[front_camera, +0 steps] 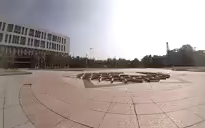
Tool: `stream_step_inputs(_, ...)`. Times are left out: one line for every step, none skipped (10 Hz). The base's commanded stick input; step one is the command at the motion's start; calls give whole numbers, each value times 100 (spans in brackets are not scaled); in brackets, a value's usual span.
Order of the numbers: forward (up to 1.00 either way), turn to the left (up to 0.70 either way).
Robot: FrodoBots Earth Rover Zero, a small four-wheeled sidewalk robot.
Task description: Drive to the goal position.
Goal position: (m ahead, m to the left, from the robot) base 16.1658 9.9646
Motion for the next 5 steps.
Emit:
stream_step_inputs(4, 0)
stream_step_inputs(4, 0)
stream_step_inputs(5, 0)
stream_step_inputs(5, 0)
stream_step_inputs(4, 0)
